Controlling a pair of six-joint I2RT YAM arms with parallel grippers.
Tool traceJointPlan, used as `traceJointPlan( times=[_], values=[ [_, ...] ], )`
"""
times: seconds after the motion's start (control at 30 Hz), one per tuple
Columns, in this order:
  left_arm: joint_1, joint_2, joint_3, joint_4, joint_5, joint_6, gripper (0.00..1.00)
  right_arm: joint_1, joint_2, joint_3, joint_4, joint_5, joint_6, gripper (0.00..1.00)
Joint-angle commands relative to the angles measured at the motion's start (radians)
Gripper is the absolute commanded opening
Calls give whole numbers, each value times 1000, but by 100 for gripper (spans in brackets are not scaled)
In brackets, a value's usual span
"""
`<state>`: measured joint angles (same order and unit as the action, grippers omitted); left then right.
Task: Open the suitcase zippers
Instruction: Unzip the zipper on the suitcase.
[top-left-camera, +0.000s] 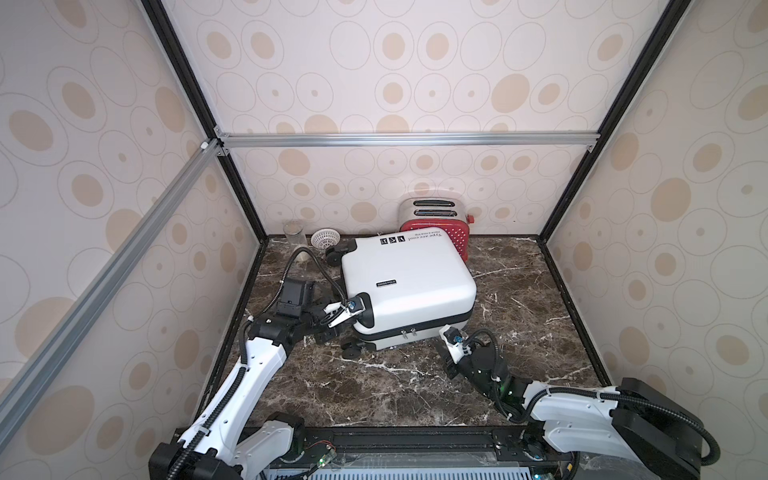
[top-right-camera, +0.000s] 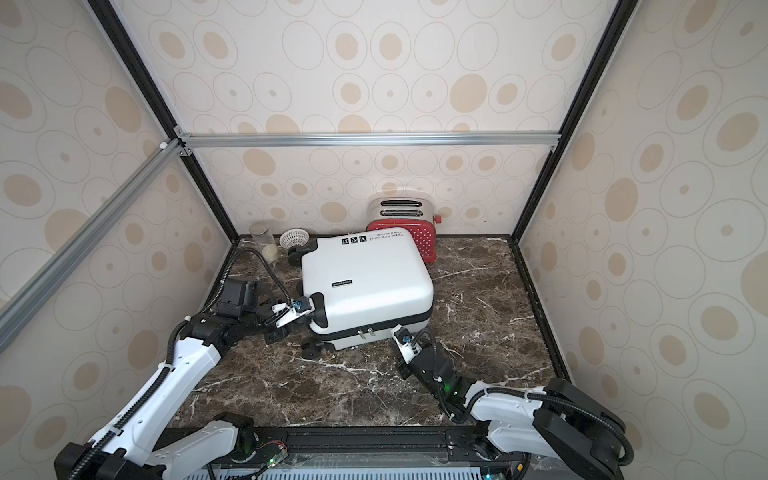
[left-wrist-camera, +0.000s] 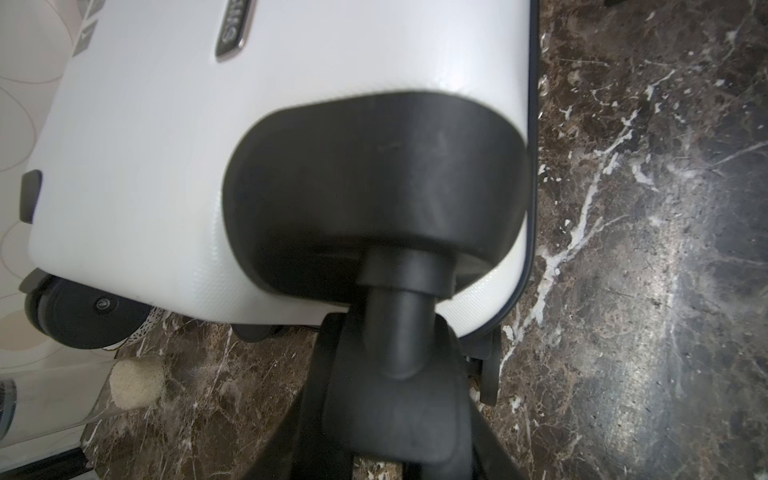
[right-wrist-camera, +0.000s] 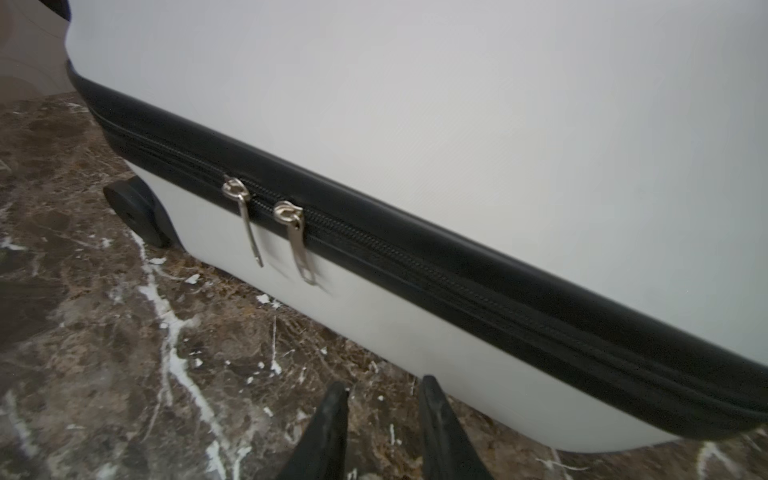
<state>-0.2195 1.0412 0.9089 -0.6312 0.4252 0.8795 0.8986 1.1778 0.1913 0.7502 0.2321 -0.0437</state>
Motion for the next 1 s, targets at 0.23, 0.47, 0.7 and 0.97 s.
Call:
traceJointPlan(
  times=[0.23,0.47,0.7,0.97],
  values=[
    [22,-53,24,122,18,-81,0,13,287,138,257,-145,-9,37],
    [22,-53,24,125,24,-77,0,12,363,200,292,-167,-5,34],
    [21,-49,27,126,36,-77,0,13,400,222,336,-185,13,20],
    [21,-56,25,125,30,-77,0,13,396,160,412,-70,56,6]
  ],
)
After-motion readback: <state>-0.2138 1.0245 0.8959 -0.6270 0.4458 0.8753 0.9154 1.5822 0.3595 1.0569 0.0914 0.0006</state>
